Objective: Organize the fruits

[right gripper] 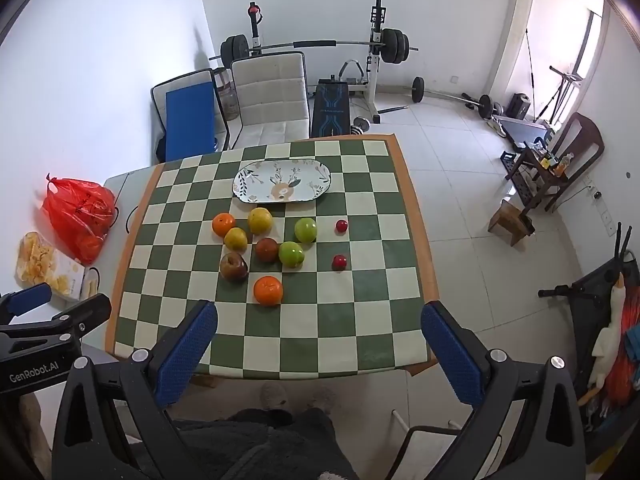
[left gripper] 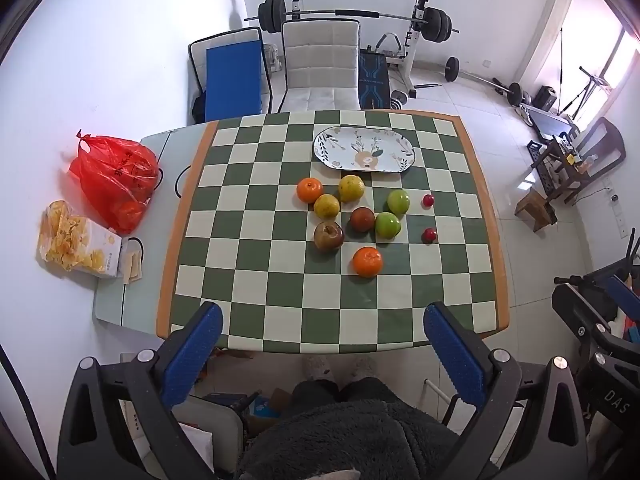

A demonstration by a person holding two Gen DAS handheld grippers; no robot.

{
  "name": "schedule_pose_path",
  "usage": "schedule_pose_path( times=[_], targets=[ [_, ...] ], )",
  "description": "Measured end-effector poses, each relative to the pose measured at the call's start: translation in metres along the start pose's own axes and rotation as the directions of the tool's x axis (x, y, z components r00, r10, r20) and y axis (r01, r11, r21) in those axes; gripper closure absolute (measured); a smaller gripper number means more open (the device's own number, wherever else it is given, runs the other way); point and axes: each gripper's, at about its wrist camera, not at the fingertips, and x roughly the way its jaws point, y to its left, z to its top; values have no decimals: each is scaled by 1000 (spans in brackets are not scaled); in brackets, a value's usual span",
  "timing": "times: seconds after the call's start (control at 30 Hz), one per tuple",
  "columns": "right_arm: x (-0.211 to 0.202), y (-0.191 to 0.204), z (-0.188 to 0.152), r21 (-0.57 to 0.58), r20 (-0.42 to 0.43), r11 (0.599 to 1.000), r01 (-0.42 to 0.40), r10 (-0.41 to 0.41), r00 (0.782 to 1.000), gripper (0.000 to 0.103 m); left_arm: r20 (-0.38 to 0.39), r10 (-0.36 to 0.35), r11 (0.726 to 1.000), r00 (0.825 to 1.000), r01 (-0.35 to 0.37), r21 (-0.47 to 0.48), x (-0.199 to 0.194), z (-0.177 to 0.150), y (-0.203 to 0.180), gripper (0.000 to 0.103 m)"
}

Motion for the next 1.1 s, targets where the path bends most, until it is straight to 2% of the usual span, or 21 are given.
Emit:
schedule_pose_path(
  times=[1.1],
  targets=[
    [-4,2,-9,2,-3,1000,3,-3,1000,0,9,2,1000,1000,-2,-6,-5,3,-1,0]
  ],
)
